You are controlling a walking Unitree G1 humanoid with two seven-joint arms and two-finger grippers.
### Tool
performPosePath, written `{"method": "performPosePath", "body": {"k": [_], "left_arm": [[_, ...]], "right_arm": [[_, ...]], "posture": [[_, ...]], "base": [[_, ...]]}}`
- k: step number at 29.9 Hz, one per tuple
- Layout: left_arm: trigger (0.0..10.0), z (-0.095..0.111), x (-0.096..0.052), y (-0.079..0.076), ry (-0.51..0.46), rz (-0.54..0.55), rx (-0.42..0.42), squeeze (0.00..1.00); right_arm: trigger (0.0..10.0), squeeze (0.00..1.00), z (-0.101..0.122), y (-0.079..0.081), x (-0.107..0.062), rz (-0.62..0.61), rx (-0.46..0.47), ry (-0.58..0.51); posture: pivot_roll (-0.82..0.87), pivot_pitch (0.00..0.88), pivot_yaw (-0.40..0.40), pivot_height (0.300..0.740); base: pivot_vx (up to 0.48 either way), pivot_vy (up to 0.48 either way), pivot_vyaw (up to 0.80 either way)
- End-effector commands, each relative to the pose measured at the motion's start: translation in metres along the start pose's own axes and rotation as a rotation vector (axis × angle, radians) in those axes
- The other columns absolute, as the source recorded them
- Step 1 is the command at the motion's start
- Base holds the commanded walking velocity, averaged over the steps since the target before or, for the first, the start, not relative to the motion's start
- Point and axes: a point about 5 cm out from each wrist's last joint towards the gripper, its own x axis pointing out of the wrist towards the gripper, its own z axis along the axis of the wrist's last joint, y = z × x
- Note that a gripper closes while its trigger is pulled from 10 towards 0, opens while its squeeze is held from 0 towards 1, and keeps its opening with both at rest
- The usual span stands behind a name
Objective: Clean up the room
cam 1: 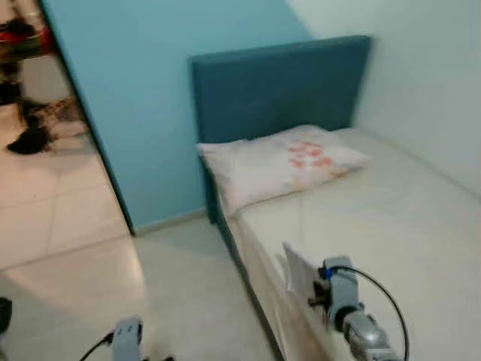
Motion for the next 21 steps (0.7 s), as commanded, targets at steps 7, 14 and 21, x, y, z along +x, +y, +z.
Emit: {"method": "performPosePath", "body": {"k": [7,14,21], "left_arm": [[10.0,0.004,0.003,-0.007,-0.005,-0.02,0.008,0.0],[10.0,0.004,0.003,-0.008,-0.004,-0.018,0.011,0.0],[10.0,0.005,0.004,-0.011,-0.006,-0.037,-0.013,0.0]], "right_arm": [[10.0,0.0,-0.005,-0.015,-0.007,-0.052,0.003,0.004],[10.0,0.0,-0.001,-0.018,-0.006,-0.066,-0.008,-0.012],[10.0,0.0,0.006,-0.022,-0.004,-0.054,-0.114,-0.023]], "posture": [[0.01,0.019,0.037,0.731],[0.01,0.019,0.037,0.731],[0.01,0.019,0.035,0.731]], "base": [[0.462,0.0,0.0],[0.317,0.0,0.0],[0.0,-0.064,0.0]]}}
